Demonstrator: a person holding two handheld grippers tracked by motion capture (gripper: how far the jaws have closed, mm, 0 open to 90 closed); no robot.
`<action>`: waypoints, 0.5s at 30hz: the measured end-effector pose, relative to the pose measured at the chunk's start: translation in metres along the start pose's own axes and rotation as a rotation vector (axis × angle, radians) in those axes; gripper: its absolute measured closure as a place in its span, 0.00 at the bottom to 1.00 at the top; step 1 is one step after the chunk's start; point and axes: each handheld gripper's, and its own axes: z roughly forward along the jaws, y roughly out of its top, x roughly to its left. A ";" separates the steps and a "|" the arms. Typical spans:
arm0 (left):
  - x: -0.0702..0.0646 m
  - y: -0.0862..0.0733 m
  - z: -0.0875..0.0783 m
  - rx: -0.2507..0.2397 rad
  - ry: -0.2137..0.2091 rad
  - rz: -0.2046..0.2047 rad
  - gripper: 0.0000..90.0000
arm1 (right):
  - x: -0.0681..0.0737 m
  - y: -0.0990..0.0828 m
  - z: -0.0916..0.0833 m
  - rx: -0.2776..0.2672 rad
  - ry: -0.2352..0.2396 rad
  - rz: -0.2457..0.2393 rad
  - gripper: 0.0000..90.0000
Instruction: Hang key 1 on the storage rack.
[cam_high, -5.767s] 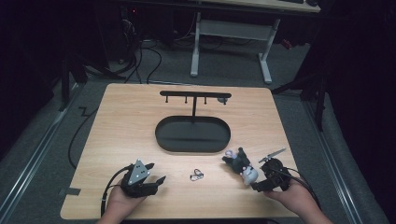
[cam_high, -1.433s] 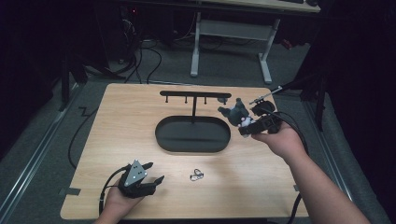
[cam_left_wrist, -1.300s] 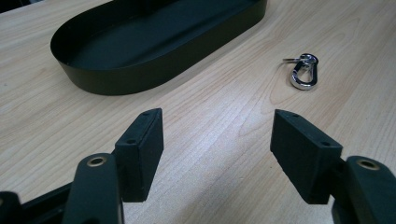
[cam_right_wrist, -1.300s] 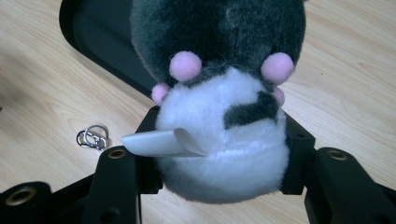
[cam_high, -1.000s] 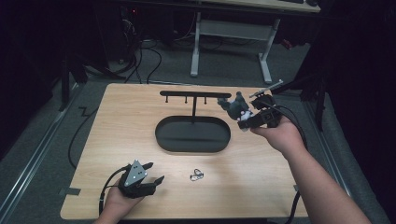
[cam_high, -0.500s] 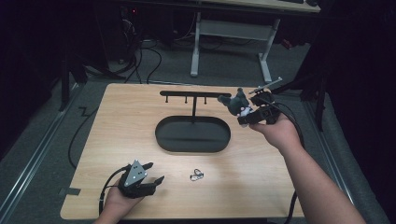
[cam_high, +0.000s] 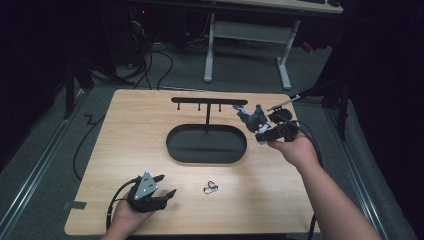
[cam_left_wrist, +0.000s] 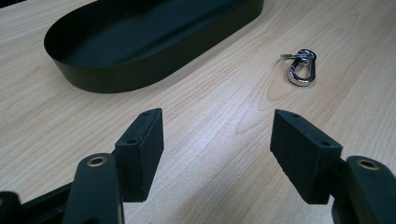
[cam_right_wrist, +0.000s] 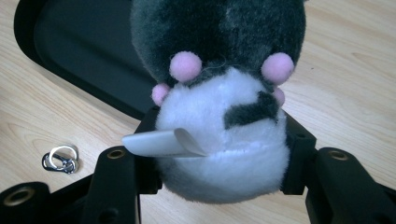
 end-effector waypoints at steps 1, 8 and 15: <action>0.000 0.000 0.000 0.000 0.000 0.000 0.39 | 0.001 -0.001 0.006 0.006 0.000 -0.003 0.52; 0.000 0.000 0.000 0.001 0.002 0.000 0.40 | 0.002 -0.001 0.023 0.011 0.010 0.005 0.51; 0.000 0.000 0.000 0.002 0.001 0.002 0.40 | 0.001 0.001 0.040 0.000 0.019 0.030 0.49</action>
